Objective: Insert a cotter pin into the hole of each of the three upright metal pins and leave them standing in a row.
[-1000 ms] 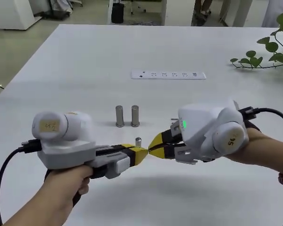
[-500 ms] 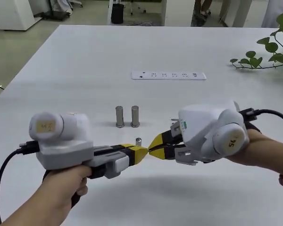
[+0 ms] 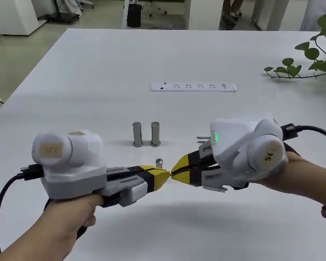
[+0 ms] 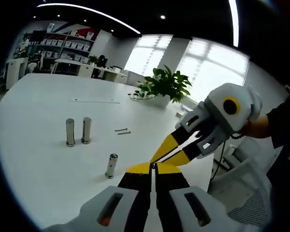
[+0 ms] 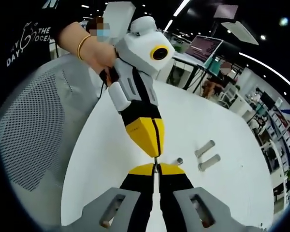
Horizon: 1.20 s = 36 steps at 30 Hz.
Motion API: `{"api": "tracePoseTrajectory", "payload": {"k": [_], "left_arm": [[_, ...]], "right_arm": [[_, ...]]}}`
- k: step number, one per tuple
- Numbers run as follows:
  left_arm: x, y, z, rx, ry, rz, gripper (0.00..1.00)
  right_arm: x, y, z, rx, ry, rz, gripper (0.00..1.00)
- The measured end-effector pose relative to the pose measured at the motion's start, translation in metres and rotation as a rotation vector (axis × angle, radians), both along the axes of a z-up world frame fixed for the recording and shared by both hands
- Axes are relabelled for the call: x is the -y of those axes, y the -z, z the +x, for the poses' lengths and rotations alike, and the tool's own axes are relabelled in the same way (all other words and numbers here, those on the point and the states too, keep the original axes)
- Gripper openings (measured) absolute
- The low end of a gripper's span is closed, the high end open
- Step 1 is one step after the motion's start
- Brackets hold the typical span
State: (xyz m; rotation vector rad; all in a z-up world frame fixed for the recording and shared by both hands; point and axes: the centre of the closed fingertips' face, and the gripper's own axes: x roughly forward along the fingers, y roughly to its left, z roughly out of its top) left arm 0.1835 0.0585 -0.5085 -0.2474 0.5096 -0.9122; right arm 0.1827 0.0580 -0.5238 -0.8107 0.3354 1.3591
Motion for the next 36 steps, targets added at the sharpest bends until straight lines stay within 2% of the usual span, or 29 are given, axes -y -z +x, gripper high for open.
{"api": "tracePoseTrajectory", "payload": {"k": [7, 10, 14, 23, 28, 33, 36], "left_arm": [[0.000, -0.003, -0.001, 0.036, 0.033, -0.005, 0.00], [-0.001, -0.005, -0.002, 0.048, 0.040, -0.008, 0.00], [-0.002, -0.007, -0.003, 0.062, 0.053, -0.014, 0.00], [0.001, -0.009, -0.009, 0.067, 0.088, -0.030, 0.00], [0.005, -0.011, -0.013, 0.072, 0.111, -0.046, 0.00], [0.005, -0.009, -0.014, 0.068, 0.125, -0.047, 0.00], [0.005, -0.006, -0.017, 0.075, 0.142, -0.029, 0.00]], "right_arm": [[0.004, 0.003, 0.000, -0.117, 0.067, 0.054, 0.00], [0.005, 0.005, -0.003, -0.191, 0.097, 0.093, 0.00], [0.005, 0.005, -0.004, -0.255, 0.119, 0.139, 0.02], [0.002, 0.000, -0.010, -0.281, 0.099, 0.170, 0.01], [0.000, 0.000, -0.013, -0.285, 0.084, 0.167, 0.00], [0.002, 0.000, -0.016, -0.271, 0.070, 0.142, 0.00], [0.003, 0.002, -0.017, -0.231, 0.044, 0.093, 0.00]]}}
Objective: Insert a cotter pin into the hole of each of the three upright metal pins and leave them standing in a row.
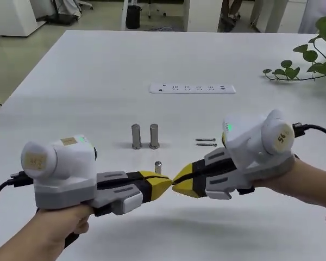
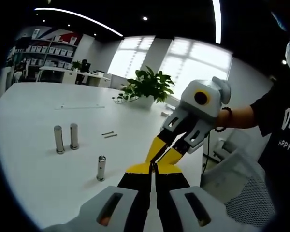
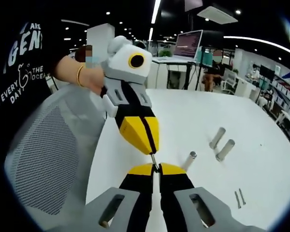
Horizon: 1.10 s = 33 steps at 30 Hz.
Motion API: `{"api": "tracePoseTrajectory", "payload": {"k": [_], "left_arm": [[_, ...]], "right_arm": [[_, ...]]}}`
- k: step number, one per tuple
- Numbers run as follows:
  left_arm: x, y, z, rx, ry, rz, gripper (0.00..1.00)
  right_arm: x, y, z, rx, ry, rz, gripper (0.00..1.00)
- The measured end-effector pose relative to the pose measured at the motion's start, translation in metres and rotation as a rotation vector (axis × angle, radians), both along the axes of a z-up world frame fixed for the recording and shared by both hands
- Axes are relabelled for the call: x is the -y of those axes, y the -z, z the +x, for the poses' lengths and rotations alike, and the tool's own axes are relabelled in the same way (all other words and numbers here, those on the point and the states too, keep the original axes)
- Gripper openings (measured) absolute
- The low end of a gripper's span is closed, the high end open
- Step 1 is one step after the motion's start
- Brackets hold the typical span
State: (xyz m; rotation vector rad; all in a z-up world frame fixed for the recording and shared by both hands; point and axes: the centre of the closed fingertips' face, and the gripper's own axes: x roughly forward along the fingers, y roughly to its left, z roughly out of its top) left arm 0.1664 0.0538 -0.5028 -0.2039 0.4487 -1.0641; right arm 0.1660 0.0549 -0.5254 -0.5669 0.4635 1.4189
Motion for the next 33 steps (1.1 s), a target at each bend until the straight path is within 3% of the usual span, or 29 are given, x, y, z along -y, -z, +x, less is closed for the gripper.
{"api": "tracePoseTrajectory", "payload": {"k": [8, 9, 13, 15, 17, 20, 26, 33], "left_arm": [[0.000, 0.006, -0.002, 0.006, 0.018, 0.019, 0.00], [0.000, 0.007, -0.003, 0.026, 0.022, 0.032, 0.00], [-0.002, 0.015, -0.002, 0.026, 0.023, 0.079, 0.04], [-0.004, 0.020, -0.001, 0.046, 0.012, 0.117, 0.09], [-0.006, 0.022, 0.000, 0.053, 0.006, 0.128, 0.13], [-0.012, 0.024, 0.007, 0.082, -0.027, 0.157, 0.17], [-0.018, 0.028, 0.016, 0.118, -0.091, 0.170, 0.19], [-0.023, 0.040, 0.025, 0.134, -0.156, 0.237, 0.21]], "right_arm": [[0.000, 0.008, -0.005, 0.065, -0.067, -0.084, 0.00], [0.000, 0.008, -0.005, 0.090, -0.083, -0.100, 0.00], [0.001, 0.010, -0.003, 0.106, -0.086, -0.117, 0.00], [0.002, 0.010, 0.001, 0.121, -0.084, -0.132, 0.00], [0.006, 0.012, 0.005, 0.140, -0.086, -0.161, 0.00], [0.010, 0.014, 0.011, 0.161, -0.080, -0.198, 0.00], [0.018, 0.023, 0.024, 0.190, -0.044, -0.275, 0.00], [0.021, 0.029, 0.038, 0.200, 0.002, -0.312, 0.00]]}}
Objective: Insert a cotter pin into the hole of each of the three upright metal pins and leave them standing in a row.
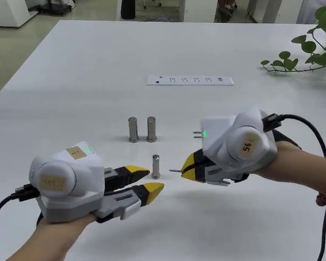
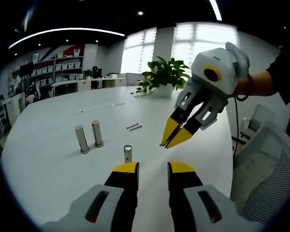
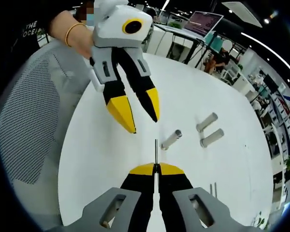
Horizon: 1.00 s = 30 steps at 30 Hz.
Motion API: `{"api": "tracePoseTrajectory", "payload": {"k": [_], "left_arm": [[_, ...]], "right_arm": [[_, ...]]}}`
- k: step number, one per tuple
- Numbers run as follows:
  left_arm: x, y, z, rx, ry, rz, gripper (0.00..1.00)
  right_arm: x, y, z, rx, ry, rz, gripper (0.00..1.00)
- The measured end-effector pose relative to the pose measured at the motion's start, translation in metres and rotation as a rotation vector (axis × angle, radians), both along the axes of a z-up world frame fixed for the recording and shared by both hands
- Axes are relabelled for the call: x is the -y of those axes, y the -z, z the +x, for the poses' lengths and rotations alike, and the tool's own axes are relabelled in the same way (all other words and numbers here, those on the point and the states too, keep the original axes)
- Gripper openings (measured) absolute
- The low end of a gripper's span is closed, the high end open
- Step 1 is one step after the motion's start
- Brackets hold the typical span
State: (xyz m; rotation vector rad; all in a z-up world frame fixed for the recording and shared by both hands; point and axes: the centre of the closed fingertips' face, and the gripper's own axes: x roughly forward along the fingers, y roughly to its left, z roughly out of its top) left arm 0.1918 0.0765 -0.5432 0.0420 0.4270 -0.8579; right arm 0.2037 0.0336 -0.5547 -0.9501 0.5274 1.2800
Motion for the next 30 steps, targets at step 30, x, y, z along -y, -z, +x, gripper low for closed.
{"api": "tracePoseTrajectory", "payload": {"k": [30], "left_arm": [[0.000, 0.029, 0.049, -0.013, -0.155, 0.100, 0.19]], "right_arm": [[-0.006, 0.016, 0.035, 0.075, 0.040, -0.084, 0.00]]}}
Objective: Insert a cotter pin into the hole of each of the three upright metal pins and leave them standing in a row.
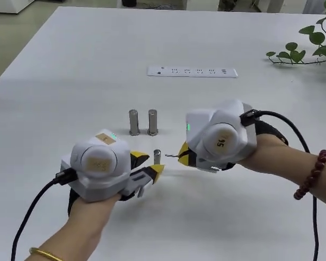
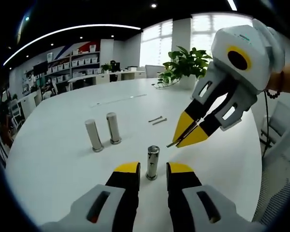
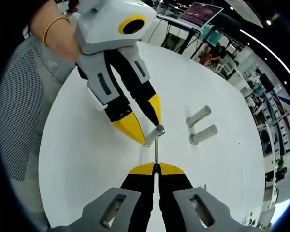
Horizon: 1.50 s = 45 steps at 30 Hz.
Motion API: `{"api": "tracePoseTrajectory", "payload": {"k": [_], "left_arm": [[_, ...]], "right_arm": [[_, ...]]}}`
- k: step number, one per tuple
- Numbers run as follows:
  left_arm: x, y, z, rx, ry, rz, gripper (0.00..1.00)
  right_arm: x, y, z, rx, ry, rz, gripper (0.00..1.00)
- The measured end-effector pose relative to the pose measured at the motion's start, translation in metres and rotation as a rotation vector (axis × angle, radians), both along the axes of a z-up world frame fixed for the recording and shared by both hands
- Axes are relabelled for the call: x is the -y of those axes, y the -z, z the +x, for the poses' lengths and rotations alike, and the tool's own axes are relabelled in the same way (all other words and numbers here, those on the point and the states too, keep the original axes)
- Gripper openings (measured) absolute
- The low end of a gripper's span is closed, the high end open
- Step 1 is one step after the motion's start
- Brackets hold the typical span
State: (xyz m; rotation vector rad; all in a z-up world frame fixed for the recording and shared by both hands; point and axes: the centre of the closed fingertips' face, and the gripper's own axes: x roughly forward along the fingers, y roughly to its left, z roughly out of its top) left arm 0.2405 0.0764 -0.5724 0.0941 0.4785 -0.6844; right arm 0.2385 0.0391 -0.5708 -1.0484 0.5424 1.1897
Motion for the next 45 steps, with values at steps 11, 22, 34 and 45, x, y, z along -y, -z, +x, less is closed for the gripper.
{"api": "tracePoseTrajectory", "payload": {"k": [11, 22, 34, 45], "left_arm": [[0.004, 0.007, 0.005, -0.015, 0.004, -0.003, 0.13], [0.005, 0.012, 0.007, -0.037, 0.010, -0.023, 0.09], [0.007, 0.011, 0.007, -0.021, 0.058, -0.009, 0.06], [0.008, 0.011, 0.005, 0.013, 0.132, 0.033, 0.06]], "right_arm": [[-0.003, 0.005, 0.007, 0.039, -0.033, -0.049, 0.00], [-0.007, 0.005, 0.009, 0.046, -0.044, -0.048, 0.00], [-0.012, 0.003, 0.009, 0.064, -0.072, -0.044, 0.00], [-0.013, 0.002, 0.009, 0.065, -0.101, -0.033, 0.00]]}}
